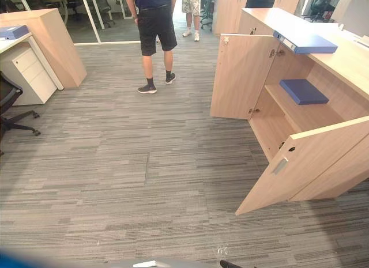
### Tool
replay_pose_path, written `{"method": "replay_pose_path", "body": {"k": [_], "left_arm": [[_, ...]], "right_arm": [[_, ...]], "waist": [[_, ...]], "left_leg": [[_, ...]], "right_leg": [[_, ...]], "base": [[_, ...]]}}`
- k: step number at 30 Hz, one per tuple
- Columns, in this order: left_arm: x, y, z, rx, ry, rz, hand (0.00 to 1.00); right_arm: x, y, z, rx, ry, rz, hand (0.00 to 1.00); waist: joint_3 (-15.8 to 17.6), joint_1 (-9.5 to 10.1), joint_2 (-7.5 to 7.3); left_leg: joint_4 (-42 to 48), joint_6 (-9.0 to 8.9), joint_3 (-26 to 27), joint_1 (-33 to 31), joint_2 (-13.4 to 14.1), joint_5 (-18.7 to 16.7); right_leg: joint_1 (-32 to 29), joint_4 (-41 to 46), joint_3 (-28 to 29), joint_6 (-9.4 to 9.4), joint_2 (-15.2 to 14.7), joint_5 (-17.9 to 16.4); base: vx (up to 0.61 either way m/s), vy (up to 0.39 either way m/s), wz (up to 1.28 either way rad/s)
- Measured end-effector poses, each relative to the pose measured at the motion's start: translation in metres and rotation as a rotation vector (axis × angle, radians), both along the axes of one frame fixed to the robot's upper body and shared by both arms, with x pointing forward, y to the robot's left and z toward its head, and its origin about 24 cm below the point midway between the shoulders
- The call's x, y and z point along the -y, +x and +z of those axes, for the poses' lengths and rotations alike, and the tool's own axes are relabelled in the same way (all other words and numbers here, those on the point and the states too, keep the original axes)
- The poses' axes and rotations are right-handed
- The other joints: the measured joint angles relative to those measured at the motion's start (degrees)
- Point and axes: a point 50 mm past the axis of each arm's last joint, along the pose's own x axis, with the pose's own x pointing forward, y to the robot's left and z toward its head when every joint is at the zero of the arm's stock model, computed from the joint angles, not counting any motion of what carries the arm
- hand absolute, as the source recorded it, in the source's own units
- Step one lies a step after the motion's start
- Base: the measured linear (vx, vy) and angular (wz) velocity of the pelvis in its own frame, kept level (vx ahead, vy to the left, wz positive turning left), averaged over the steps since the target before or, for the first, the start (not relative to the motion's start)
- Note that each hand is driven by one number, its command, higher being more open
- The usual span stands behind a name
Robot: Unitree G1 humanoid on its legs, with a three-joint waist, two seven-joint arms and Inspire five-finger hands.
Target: Walk over to the cabinet, pick up the folder, carry it to the office cabinet, place the folder inside the office cabinet, then close the office cabinet door
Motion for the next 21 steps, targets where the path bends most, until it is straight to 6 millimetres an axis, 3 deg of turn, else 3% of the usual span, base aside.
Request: {"method": "replay_pose_path", "body": {"k": [5, 21], "left_arm": [[0.000, 0.002, 0.000, 0.020, -0.030, 0.035, 1.00], [-0.003, 0.004, 0.001, 0.028, 0.005, 0.001, 1.00]], "right_arm": [[-0.002, 0.012, 0.001, 0.030, 0.004, 0.007, 1.00], [-0.004, 0.015, 0.001, 0.041, 0.009, 0.011, 1.00]], "waist": [[0.98, 0.30, -0.26], [1.67, 0.56, -0.96]], "left_leg": [[-0.11, -0.11, -0.02, 0.77, 0.03, 0.09], [-2.25, -0.07, 0.55, 1.87, 0.09, 0.98]], "right_leg": [[0.73, -0.03, -0.15, 0.42, -0.01, -0.02], [0.70, -0.05, -0.25, 0.24, 0.11, 0.11]], "base": [[-0.01, -0.002, 0.00], [0.00, -0.002, 0.00]]}}
